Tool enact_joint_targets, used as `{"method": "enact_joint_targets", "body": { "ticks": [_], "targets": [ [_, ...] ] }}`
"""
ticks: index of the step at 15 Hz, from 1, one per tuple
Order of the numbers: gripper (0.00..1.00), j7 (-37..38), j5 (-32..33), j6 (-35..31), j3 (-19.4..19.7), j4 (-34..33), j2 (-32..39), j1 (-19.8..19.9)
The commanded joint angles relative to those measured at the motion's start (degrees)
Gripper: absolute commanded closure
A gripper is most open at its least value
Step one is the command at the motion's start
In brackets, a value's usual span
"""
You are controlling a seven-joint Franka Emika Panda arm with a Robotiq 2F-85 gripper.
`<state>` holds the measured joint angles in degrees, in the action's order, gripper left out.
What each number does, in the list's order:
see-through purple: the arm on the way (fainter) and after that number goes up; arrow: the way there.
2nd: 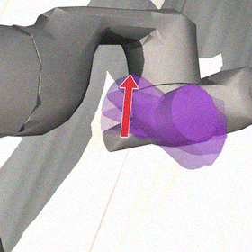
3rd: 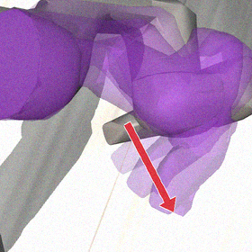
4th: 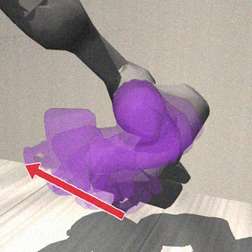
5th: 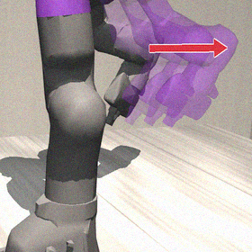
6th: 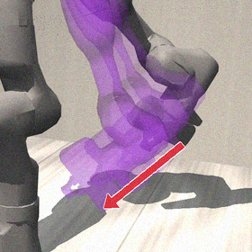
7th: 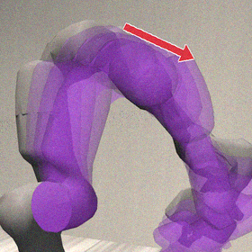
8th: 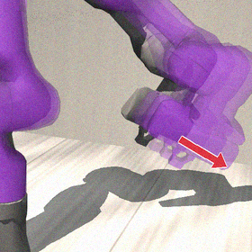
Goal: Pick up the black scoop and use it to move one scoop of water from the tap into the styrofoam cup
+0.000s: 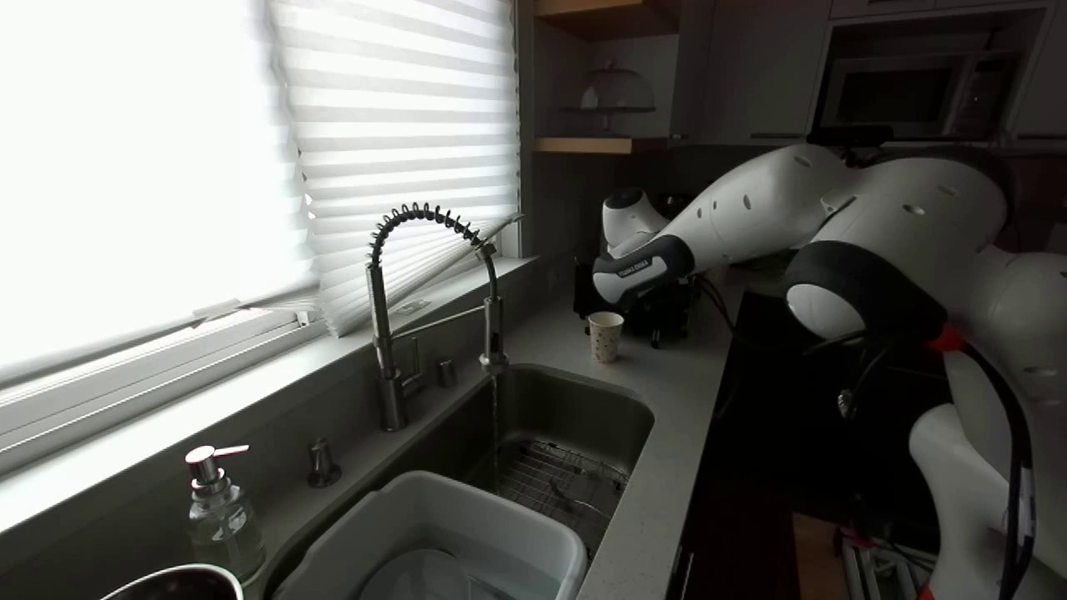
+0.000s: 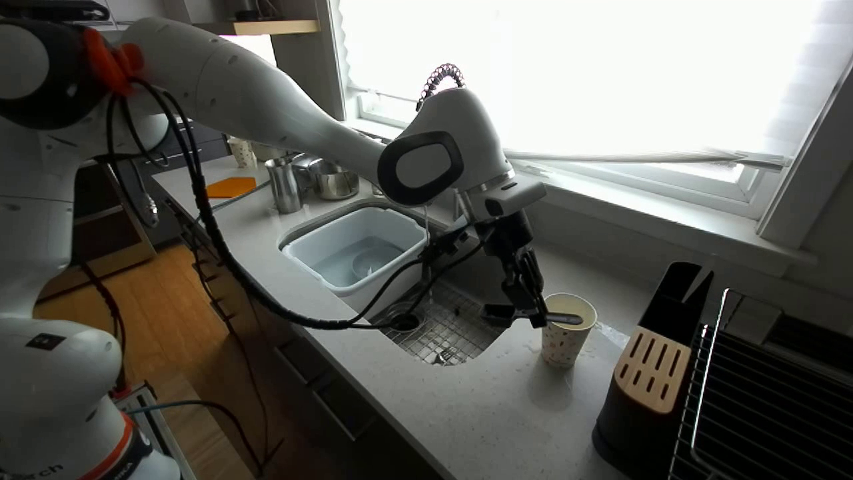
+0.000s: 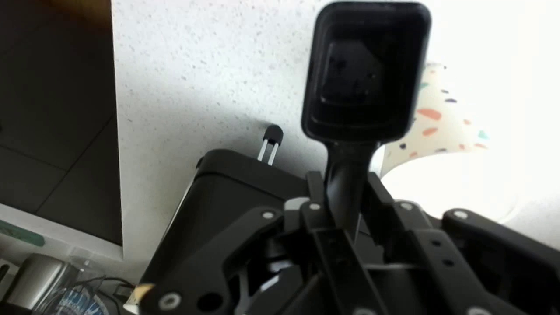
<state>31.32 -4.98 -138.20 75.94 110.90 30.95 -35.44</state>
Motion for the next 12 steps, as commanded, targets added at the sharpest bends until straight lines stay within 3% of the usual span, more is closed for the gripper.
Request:
{"method": "enact_joint_targets", "body": {
  "ticks": [1, 12],
  "targets": [
    [0.94, 0.9, 3.37, -0.16, -5.16, 3.61, -6.14, 3.43],
    [0.94, 0.76, 3.68, -3.64, -22.95, 7.06, -11.89, 23.21]
  ]
}}
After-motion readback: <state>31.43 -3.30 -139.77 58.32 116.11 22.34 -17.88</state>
